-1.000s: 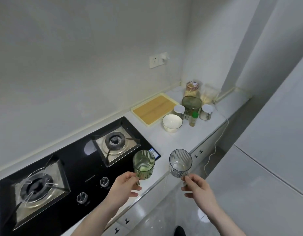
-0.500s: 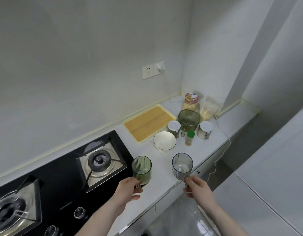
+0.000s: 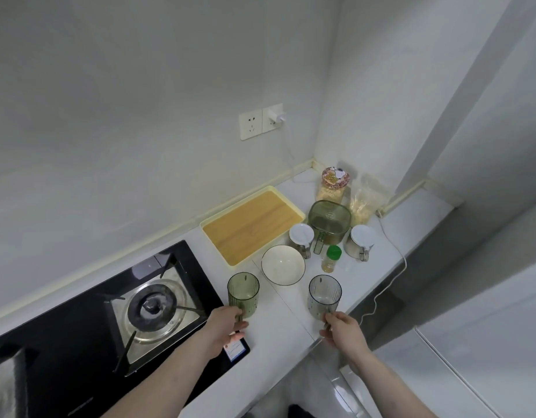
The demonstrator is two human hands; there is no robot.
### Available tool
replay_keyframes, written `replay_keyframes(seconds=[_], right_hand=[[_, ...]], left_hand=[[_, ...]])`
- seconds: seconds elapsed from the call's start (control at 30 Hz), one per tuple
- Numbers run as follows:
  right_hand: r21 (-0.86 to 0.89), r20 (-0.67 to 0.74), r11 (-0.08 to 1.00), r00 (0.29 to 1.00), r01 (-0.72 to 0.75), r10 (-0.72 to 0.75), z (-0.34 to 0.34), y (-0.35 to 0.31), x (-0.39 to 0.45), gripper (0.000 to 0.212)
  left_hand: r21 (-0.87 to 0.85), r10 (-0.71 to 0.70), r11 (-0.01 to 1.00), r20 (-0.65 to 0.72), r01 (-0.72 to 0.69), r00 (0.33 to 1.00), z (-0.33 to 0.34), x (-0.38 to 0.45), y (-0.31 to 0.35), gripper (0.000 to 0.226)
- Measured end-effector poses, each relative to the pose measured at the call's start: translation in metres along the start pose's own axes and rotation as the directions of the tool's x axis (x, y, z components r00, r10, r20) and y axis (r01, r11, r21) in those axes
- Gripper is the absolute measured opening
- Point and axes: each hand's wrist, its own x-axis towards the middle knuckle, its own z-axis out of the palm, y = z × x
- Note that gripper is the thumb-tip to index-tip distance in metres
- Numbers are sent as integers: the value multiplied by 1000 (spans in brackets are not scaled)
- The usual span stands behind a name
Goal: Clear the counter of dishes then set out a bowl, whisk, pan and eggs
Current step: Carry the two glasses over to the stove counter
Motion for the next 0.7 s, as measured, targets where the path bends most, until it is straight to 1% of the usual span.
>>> replay_keyframes(seconds=[0.2, 0.33, 0.43, 0.5, 0.7], right_hand=[[10, 12, 998, 998, -54, 54, -6, -15, 47, 14], [-33, 45, 997, 997, -63, 65, -10, -22, 69, 17], [-68, 90, 996, 994, -62, 68, -14, -34, 86, 13], [-69, 125, 993, 987, -91, 99, -14, -42, 96, 11], [-14, 225, 986, 960, -167, 166, -14, -47, 123, 8]], left_hand=[[-12, -42, 999, -31, 42, 999, 19, 27, 17, 15], [-38, -41, 999, -47, 39, 998, 31, 38, 20, 23], [-74, -36, 997, -73, 30, 997, 42, 45, 23, 26], [-93, -35, 995, -95, 26, 995, 49, 49, 25, 26], [-122, -3, 992, -148, -15, 989, 62, 55, 22, 28]])
